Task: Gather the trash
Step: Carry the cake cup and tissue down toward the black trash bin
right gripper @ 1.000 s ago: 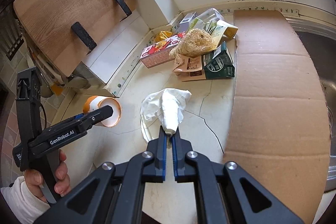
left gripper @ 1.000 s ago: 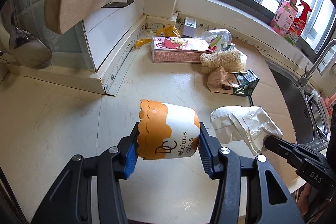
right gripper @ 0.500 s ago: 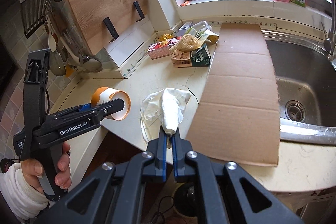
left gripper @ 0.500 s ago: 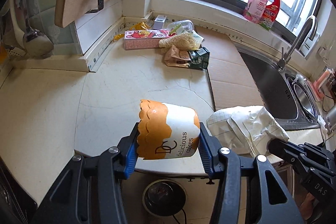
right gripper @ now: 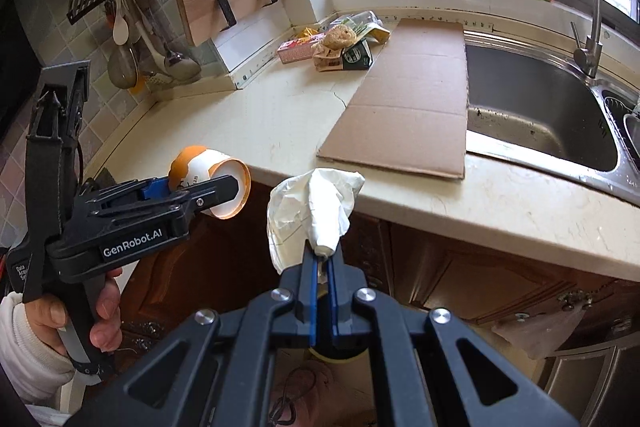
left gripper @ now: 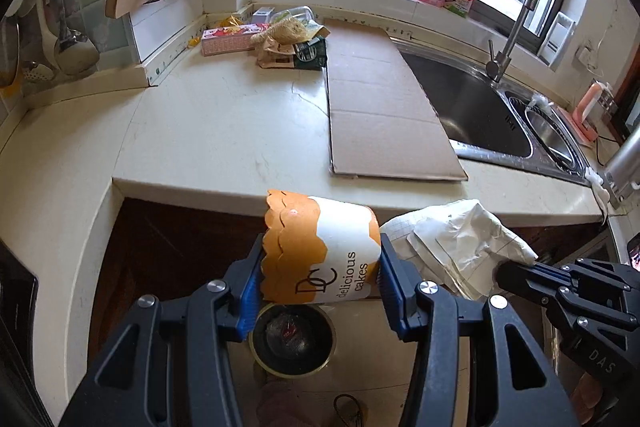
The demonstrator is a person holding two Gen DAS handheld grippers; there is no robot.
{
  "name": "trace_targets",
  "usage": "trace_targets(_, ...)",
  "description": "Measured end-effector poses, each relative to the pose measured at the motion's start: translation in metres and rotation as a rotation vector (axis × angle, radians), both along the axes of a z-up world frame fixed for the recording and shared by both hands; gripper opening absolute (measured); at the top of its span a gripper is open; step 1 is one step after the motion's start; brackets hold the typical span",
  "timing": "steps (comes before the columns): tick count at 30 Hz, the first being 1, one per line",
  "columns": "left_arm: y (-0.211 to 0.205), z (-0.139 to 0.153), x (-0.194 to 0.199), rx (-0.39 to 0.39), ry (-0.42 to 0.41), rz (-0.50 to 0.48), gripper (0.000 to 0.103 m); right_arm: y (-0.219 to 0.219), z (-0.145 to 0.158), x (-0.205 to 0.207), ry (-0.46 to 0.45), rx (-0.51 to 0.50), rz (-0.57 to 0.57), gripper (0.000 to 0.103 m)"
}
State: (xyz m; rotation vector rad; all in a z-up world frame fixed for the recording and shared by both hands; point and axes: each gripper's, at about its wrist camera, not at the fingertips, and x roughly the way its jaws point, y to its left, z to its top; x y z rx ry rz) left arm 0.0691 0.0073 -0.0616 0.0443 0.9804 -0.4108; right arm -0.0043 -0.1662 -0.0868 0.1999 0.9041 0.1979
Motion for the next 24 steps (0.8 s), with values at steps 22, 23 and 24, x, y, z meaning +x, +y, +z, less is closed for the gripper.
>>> trace_targets(22, 0.012, -0.125, -0.065, 0.111, 0.214, 0.022, 0.049, 0.011, -0.143, -0.046, 0.292, 0.020, 0.012, 0.004)
trace_targets(23, 0.013, -0.134, -0.065, 0.118, 0.226, 0.024, 0.049, 0.011, -0.150, -0.044, 0.304, 0.024, 0.009, 0.004)
trace_targets(24, 0.014, -0.141, -0.064, 0.123, 0.235, 0.027, 0.049, 0.011, -0.158, -0.043, 0.317, 0.027, 0.007, 0.004)
